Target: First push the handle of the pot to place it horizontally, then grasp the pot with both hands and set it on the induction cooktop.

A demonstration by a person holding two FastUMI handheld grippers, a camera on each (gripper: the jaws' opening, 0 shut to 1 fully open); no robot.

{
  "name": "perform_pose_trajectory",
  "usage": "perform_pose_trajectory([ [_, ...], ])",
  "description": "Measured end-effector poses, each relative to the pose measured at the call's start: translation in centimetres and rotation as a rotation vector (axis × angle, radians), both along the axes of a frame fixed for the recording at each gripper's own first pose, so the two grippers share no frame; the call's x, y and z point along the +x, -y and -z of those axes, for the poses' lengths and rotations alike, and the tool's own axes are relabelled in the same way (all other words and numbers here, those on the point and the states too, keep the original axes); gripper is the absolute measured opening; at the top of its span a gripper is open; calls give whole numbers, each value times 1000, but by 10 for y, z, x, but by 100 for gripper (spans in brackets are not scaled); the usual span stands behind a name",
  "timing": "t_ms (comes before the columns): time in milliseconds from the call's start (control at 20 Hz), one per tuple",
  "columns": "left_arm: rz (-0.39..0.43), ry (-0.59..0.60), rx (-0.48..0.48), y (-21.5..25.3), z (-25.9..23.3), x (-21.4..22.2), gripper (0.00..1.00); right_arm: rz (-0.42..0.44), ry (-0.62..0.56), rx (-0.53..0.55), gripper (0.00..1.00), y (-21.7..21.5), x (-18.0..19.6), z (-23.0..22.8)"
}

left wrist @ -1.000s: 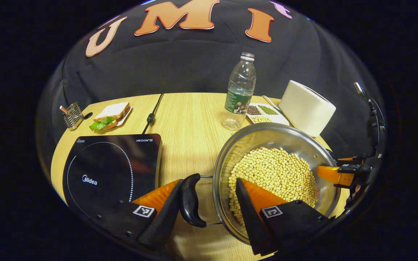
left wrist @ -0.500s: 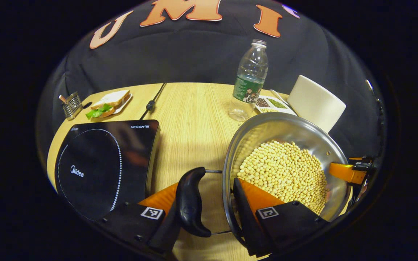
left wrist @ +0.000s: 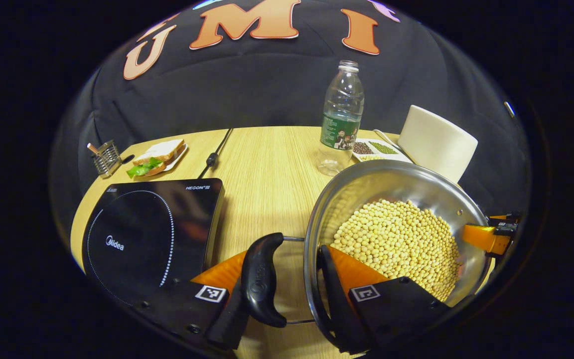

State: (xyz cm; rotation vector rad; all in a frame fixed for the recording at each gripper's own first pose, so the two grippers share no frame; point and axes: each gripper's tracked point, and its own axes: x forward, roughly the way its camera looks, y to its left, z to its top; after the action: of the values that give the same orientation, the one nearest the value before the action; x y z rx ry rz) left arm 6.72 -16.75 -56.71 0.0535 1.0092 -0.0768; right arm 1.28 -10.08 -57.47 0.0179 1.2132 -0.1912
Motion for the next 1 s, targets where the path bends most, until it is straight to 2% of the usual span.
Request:
perform_pose_trajectory([
  [150, 27, 64, 19, -1, -22, 8, 76, 37, 38, 19, 61, -2, 1, -17],
  [300, 26, 100, 10, -9, -45, 12, 73, 32, 68, 3, 61, -8, 4, -42],
  [350, 24, 105, 9, -14, -52, 10, 78, 35, 71, 2, 60, -13, 3, -49],
  [400, 21, 114, 8, -19, -59, 9, 74, 31, 78, -1, 60, -17, 2, -58],
  [550, 7, 131, 11, -34, -79, 3, 73, 20, 97, 4, 60, -30, 0, -78],
  [600, 4, 139, 11, -41, -87, 2, 76, 17, 104, 9, 60, -38, 2, -84],
  [700, -4, 150, 14, -58, -100, -1, 72, 4, 122, 16, 60, -51, -2, -99],
  [750, -12, 157, 14, -67, -106, -4, 75, -2, 132, 21, 60, -61, 7, -98],
  [800, -17, 163, 16, -76, -113, -5, 72, -5, 140, 26, 60, -68, 8, -104],
  [900, -28, 178, 31, -99, -125, -7, 76, -16, 154, 39, 60, -89, 12, -113],
  [950, -35, 186, 42, -111, -131, -7, 72, -28, 147, 51, 60, -102, 12, -115],
  [1000, -44, 190, 50, -123, -135, -7, 78, -36, 153, 60, 56, -114, 7, -124],
])
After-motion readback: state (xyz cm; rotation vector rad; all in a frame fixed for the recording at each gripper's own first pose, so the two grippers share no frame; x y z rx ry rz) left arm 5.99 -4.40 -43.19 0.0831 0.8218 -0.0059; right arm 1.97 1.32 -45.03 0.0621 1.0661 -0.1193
